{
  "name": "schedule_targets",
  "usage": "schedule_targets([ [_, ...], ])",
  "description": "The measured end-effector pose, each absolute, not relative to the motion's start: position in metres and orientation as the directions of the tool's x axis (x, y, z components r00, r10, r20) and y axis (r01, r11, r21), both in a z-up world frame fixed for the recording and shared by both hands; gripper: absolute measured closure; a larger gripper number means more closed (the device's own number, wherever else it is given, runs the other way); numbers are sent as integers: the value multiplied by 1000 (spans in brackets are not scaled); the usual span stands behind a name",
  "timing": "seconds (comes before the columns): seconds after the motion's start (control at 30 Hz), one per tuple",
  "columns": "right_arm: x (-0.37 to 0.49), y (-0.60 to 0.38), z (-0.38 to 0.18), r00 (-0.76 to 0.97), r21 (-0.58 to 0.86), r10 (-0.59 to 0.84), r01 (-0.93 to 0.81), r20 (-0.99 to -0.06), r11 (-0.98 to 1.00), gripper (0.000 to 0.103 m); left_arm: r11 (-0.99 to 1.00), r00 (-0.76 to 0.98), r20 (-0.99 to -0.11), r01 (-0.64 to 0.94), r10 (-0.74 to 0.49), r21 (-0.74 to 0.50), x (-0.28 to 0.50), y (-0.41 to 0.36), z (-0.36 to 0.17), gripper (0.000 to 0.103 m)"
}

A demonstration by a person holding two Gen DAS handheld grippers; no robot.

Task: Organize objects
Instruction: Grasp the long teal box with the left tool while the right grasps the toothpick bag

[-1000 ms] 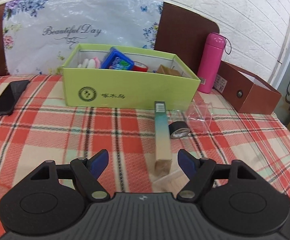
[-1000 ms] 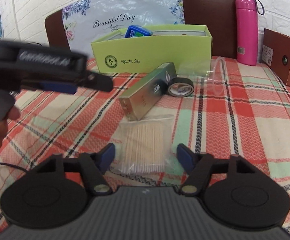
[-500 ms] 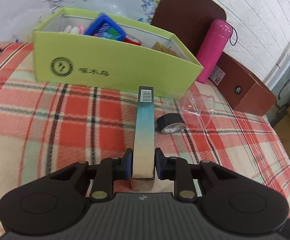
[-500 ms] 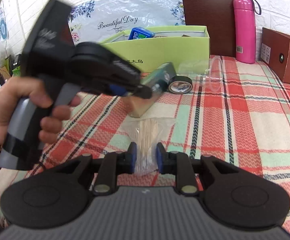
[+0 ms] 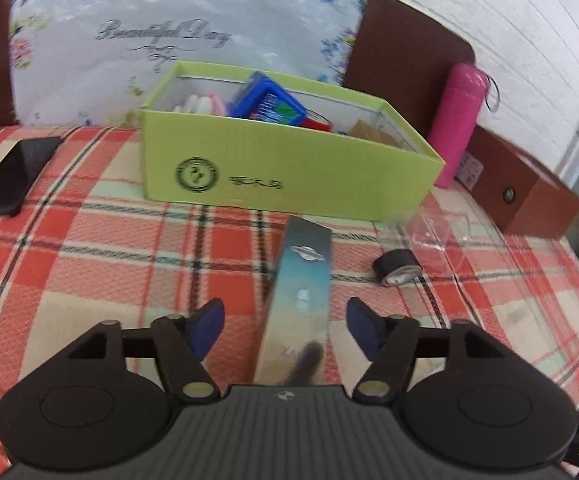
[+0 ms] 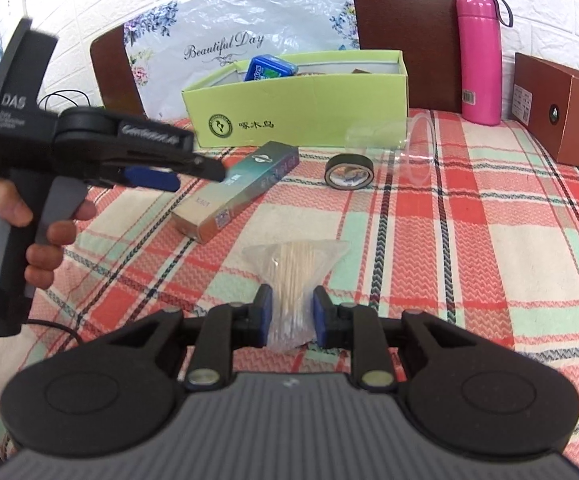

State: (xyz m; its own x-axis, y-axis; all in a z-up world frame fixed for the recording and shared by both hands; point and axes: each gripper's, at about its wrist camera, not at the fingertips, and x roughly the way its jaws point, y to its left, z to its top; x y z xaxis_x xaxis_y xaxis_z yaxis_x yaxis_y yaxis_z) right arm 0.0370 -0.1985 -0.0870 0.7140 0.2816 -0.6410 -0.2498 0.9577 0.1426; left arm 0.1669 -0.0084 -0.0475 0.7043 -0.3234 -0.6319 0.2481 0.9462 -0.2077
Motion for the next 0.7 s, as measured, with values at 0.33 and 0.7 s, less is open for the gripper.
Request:
schedule_targets([
  [0.33, 40, -194, -87, 715, 112, 268, -258, -646, 959, 63, 949, 674, -678, 287, -294, -127, 184, -22, -65, 57],
  [0.7, 47, -187, -96, 692, 98, 266, -273, -671, 957, 73, 956, 696, -675, 288, -246, -51, 188, -33, -70, 53],
])
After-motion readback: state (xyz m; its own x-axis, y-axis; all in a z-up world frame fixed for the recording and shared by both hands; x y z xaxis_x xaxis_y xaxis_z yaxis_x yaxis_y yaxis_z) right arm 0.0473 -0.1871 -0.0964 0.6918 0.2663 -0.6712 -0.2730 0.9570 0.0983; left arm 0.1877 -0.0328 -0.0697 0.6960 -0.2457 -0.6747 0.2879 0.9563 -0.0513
